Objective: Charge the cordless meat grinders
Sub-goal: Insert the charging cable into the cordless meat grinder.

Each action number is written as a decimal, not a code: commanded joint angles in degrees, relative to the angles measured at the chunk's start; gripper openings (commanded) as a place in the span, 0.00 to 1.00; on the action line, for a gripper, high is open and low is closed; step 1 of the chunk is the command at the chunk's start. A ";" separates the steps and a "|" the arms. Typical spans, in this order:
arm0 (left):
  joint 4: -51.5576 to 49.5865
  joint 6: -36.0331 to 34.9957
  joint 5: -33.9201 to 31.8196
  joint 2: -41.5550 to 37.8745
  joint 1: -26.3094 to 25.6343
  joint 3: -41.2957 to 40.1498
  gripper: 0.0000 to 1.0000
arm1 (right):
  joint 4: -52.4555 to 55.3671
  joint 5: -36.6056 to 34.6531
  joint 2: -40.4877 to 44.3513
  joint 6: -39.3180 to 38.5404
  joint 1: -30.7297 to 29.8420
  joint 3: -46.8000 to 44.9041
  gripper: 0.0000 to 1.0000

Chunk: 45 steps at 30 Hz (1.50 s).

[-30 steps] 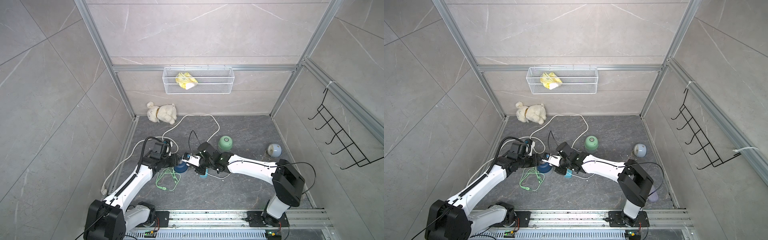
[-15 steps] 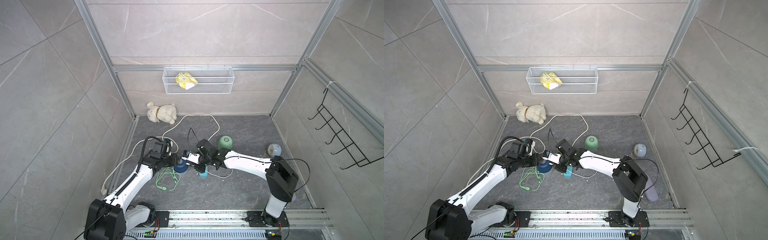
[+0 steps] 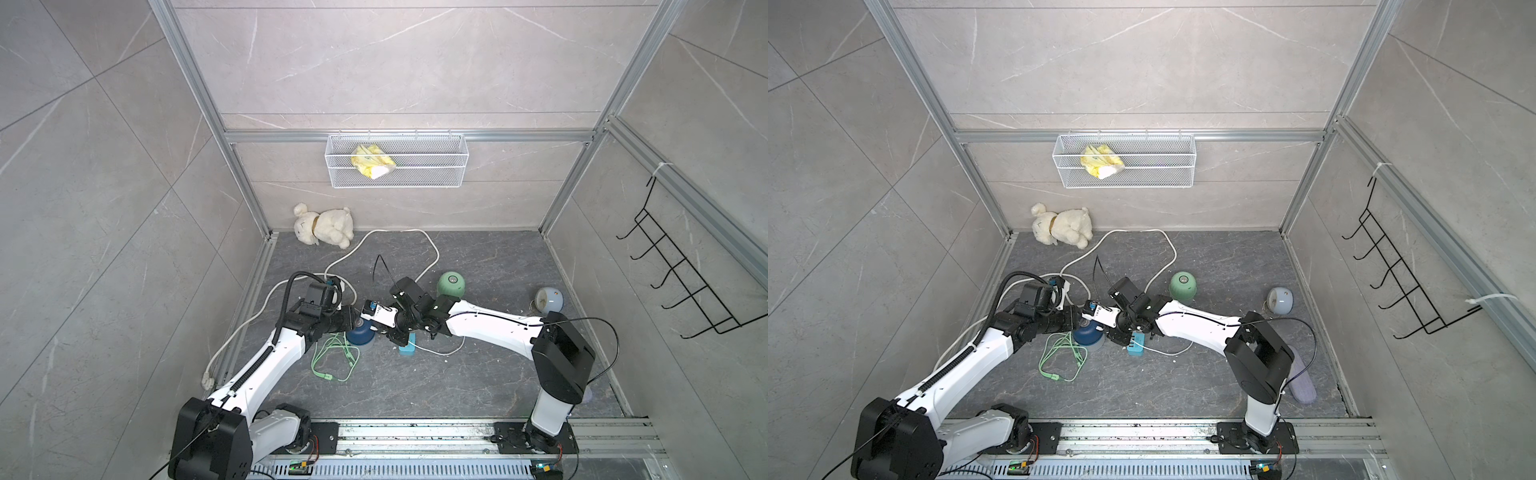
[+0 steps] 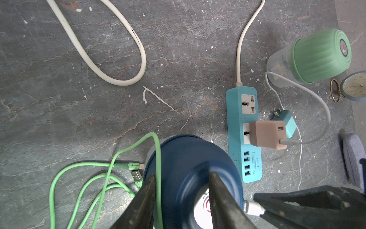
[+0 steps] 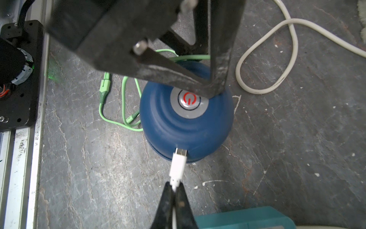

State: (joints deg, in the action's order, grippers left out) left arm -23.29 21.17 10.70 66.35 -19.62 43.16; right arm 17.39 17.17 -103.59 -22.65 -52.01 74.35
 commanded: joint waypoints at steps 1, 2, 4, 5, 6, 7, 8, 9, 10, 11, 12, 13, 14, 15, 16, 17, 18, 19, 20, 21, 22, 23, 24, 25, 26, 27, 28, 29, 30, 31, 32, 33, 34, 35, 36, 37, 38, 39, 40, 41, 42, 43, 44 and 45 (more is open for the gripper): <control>-7.12 -0.60 3.97 1.77 -1.15 -2.24 0.44 | -4.42 -0.07 -1.39 1.64 -0.90 3.40 0.00; -7.12 -0.62 4.21 1.83 -1.18 -2.29 0.44 | -4.52 -0.12 -1.53 1.89 -0.90 3.58 0.00; -6.95 -0.36 4.76 1.77 -1.13 -2.35 0.44 | -5.20 -0.01 -1.63 2.51 -0.92 3.69 0.00; -6.86 -0.19 4.90 1.84 -1.21 -2.44 0.44 | -5.47 0.04 -1.63 2.93 -0.90 3.75 0.00; -6.79 -0.12 5.03 1.80 -1.34 -2.51 0.44 | -5.72 0.04 -1.72 3.31 -0.91 3.78 0.00; -6.79 -0.07 5.03 1.69 -1.44 -2.55 0.44 | -6.04 -0.05 -1.71 3.74 -0.95 3.76 0.00; -6.84 -0.10 5.12 1.73 -1.47 -2.63 0.44 | -6.41 -0.18 -1.78 4.05 -0.94 3.75 0.00; -6.80 0.03 5.19 1.75 -1.58 -2.64 0.44 | -6.64 -0.13 -1.71 4.40 -0.94 3.84 0.00; -6.81 -0.08 5.28 1.75 -1.69 -2.64 0.44 | -6.74 -0.11 -1.81 4.72 -0.98 3.90 0.00; -6.82 -0.05 5.35 1.82 -1.74 -2.64 0.44 | -6.83 -0.12 -1.92 4.90 -0.99 4.12 0.00; -6.73 -0.02 5.55 1.98 -1.83 -2.64 0.44 | -6.81 -0.03 -2.05 5.08 -1.00 4.19 0.00; -6.55 0.08 5.85 2.06 -1.96 -2.68 0.44 | -7.06 -0.14 -2.14 5.30 -0.99 4.17 0.00; -6.48 0.11 6.12 2.14 -1.92 -2.73 0.44 | -7.27 -0.22 -2.28 5.63 -1.03 4.07 0.00; -6.49 0.19 6.33 2.21 -2.07 -2.73 0.44 | -7.54 -0.33 -2.23 5.84 -1.02 4.13 0.00; -6.45 0.18 6.44 2.35 -2.17 -2.73 0.44 | -7.67 -0.43 -2.32 6.03 -0.99 4.11 0.00; -6.50 0.19 6.51 2.33 -2.29 -2.75 0.44 | -7.93 -0.56 -2.32 6.23 -0.99 4.13 0.00; -6.45 0.18 6.61 2.37 -2.42 -2.85 0.44 | -8.05 -0.71 -2.36 6.34 -1.01 4.20 0.00; -6.51 0.18 6.70 2.34 -2.51 -2.81 0.44 | -8.26 -0.65 -2.40 6.56 -0.99 4.19 0.00; -6.51 0.12 6.70 2.30 -2.66 -2.81 0.44 | -8.42 -0.70 -2.51 6.87 -1.00 4.25 0.00; -6.46 0.09 6.70 2.35 -2.70 -2.85 0.44 | -8.55 -0.65 -2.57 7.08 -1.02 4.38 0.00; -6.59 0.02 6.70 2.35 -2.87 -2.81 0.44 | -8.72 -0.57 -2.58 7.25 -1.07 4.43 0.00; -6.66 -0.12 6.70 2.33 -2.97 -2.81 0.44 | -8.99 -0.56 -2.61 7.64 -1.08 4.47 0.00; -6.70 -0.13 6.70 2.32 -3.06 -2.81 0.44 | -9.20 -0.58 -2.58 7.91 -1.00 4.47 0.00; -6.85 -0.16 6.55 2.34 -3.14 -2.75 0.43 | -9.32 -0.48 -2.58 8.21 -1.10 4.51 0.00; -7.02 -0.31 6.25 2.31 -3.23 -2.73 0.43 | -9.28 -0.36 -2.51 8.39 -1.01 4.60 0.00; -7.28 -0.34 5.81 2.26 -3.40 -2.64 0.43 | -9.30 -0.36 -2.42 8.65 -1.10 4.71 0.00; -7.49 -0.47 5.34 2.13 -3.56 -2.55 0.43 | -9.17 -0.36 -2.38 8.85 -1.02 4.81 0.00; -7.70 -0.51 5.00 2.08 -3.65 -2.55 0.43 | -8.68 -0.53 -2.24 9.01 -1.01 4.90 0.00; -7.78 -0.63 4.79 1.92 -3.76 -2.55 0.43 | -8.24 -0.85 -2.23 9.16 -1.03 5.09 0.00; -7.80 -0.61 4.79 1.76 -3.89 -2.55 0.43 | -7.70 -1.31 -2.30 9.36 -1.02 5.32 0.00; -7.77 -0.70 4.77 1.61 -4.06 -2.55 0.43 | -7.00 -1.69 -2.38 9.51 -1.07 5.74 0.00; -7.82 -0.77 4.98 1.53 -4.32 -2.55 0.43 | -6.56 -2.15 -2.58 9.73 -1.12 5.91 0.00; -7.75 -1.00 5.18 1.42 -4.61 -2.55 0.43 | -6.16 -2.46 -2.62 9.90 -1.08 6.07 0.00; -7.72 -1.03 5.51 1.34 -4.93 -2.55 0.43 | -5.88 -2.70 -2.83 10.06 -1.08 6.29 0.00; -7.61 -1.09 5.71 1.24 -5.20 -2.55 0.43 | -5.49 -3.03 -3.07 10.13 -1.08 6.50 0.00; -7.51 -1.14 5.82 1.18 -5.41 -2.55 0.43 | -5.13 -3.29 -3.23 10.25 -1.08 6.77 0.00; -7.53 -1.20 5.91 1.24 -5.60 -2.55 0.43 | -4.69 -3.43 -3.43 10.19 -1.10 7.04 0.00; -7.52 -1.20 5.91 1.13 -5.77 -2.64 0.43 | -4.48 -3.53 -3.46 10.33 -1.08 7.26 0.00; -7.56 -1.22 5.91 1.06 -5.94 -2.64 0.43 | -4.24 -3.48 -3.50 10.48 -1.08 7.38 0.00; -7.42 -1.28 5.96 0.90 -5.99 -2.64 0.43 | -4.11 -3.47 -3.46 10.51 -1.09 7.47 0.00; -7.39 -1.22 6.00 0.72 -6.05 -2.63 0.43 | -3.97 -3.46 -3.48 10.56 -1.08 7.56 0.00; -7.31 -1.18 6.09 0.65 -6.13 -2.72 0.43 | -3.86 -3.52 -3.48 10.61 -1.09 7.57 0.00; -7.18 -1.21 6.09 0.52 -6.14 -2.77 0.43 | -3.76 -3.47 -3.46 10.61 -1.08 7.56 0.00; -7.16 -1.26 6.01 0.43 -6.13 -2.81 0.43 | -3.68 -3.54 -3.54 10.61 -1.08 7.42 0.00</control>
State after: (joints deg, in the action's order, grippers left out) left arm -21.98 20.49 6.31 65.82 -22.65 42.92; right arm 22.26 13.69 -105.56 -13.15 -52.42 78.67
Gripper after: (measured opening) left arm 0.433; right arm 0.054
